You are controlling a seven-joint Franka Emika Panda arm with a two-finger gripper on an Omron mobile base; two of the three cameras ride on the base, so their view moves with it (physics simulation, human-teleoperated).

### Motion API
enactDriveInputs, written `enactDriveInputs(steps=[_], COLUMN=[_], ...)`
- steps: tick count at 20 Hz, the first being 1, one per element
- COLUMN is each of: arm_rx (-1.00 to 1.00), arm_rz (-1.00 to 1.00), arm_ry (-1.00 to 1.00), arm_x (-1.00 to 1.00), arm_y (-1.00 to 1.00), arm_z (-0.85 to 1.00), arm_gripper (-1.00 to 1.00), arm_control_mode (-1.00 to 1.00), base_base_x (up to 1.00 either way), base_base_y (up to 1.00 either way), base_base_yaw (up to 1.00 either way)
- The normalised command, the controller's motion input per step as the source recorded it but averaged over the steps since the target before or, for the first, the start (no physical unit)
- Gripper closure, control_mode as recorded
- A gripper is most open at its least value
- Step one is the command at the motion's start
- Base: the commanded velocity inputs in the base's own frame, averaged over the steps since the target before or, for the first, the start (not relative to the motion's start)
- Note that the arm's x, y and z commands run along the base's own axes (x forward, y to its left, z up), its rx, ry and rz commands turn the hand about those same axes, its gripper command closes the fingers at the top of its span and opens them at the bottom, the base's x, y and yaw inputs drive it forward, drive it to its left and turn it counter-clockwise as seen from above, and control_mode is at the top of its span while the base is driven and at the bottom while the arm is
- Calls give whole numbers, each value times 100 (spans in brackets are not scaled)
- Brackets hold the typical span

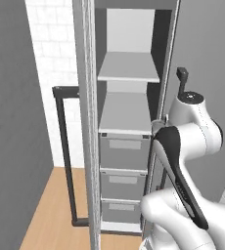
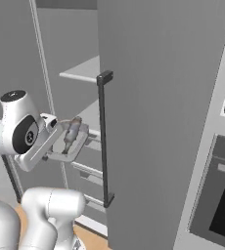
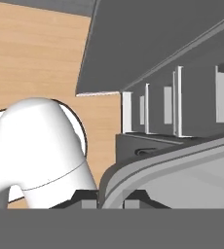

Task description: Take the meat container that has the fish and place it on the second highest rack of the freezer. Then take the vegetable container that has the corns and place it on the highest rack of the freezer.

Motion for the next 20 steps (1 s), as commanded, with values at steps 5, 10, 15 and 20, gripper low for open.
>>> enactDriveInputs(steps=[5,10,15,20], arm_rx=[0,0,0,0], arm_rz=[0,0,0,0], arm_ry=[0,0,0,0], arm_x=[0,0,0,0], arm_y=[0,0,0,0], arm_z=[0,0,0,0], arm_gripper=[100,100,100,100], arm_control_mode=[100,100,100,100], base_base_x=[56,28,37,40], base_base_y=[12,41,27,30], base_base_yaw=[-10,-16,-14,-12])
